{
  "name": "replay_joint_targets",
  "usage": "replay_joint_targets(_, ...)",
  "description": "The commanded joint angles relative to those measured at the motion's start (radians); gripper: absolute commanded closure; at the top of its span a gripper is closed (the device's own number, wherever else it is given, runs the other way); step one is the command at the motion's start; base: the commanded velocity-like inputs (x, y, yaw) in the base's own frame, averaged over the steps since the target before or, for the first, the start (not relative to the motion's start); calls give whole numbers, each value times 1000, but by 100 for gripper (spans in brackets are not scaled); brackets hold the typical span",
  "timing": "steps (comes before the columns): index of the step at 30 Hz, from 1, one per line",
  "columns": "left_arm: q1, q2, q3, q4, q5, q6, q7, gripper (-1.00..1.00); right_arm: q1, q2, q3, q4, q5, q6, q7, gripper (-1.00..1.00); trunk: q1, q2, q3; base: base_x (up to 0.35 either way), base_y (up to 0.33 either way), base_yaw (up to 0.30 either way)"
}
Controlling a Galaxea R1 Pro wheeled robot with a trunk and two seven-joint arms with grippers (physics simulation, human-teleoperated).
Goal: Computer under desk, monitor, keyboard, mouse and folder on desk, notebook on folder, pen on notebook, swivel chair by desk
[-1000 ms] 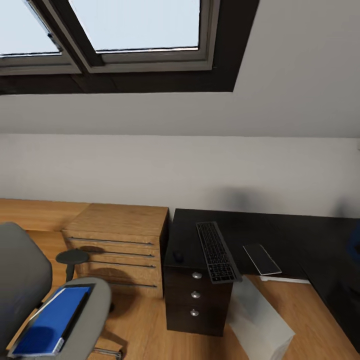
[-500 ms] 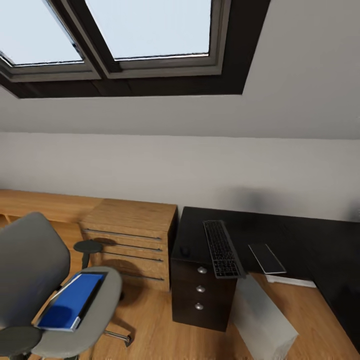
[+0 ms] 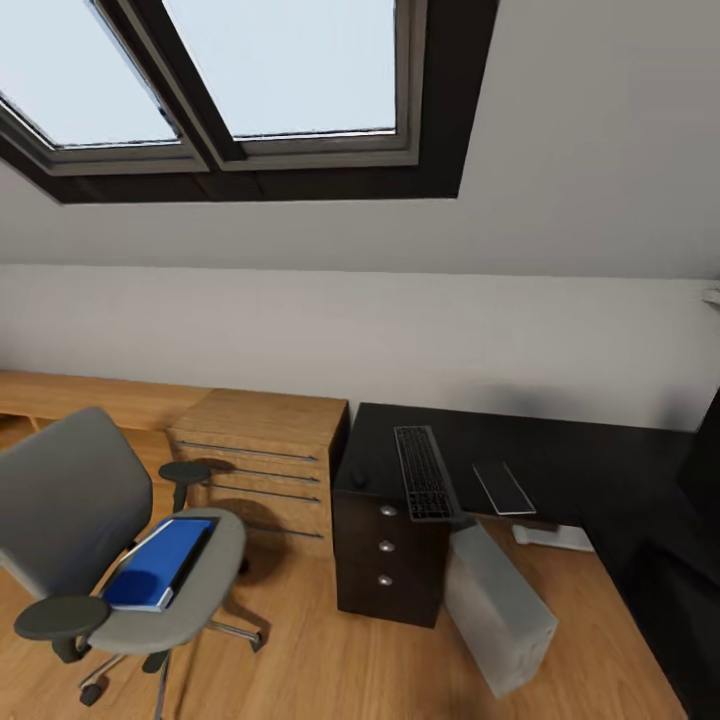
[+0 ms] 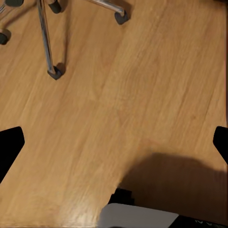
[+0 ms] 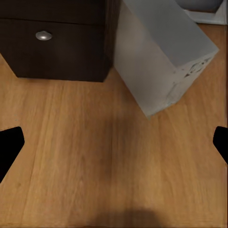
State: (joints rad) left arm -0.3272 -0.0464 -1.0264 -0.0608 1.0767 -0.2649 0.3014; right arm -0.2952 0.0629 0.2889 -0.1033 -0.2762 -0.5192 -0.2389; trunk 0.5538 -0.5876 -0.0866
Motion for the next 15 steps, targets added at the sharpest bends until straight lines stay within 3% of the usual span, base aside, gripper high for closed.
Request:
replay_joint_targets(1,-1,0,-9,-1,6,-2,5,-100,-1,0,9,1,-6,-2,-5,-100,-4,6,1,-293,-209,0)
replay_joint_targets(15,-1,0,-8,-1,6,-3,5,-100,-1,0,10,1,-6,-3,-5,-100,-58,104,45,-300,-193,0)
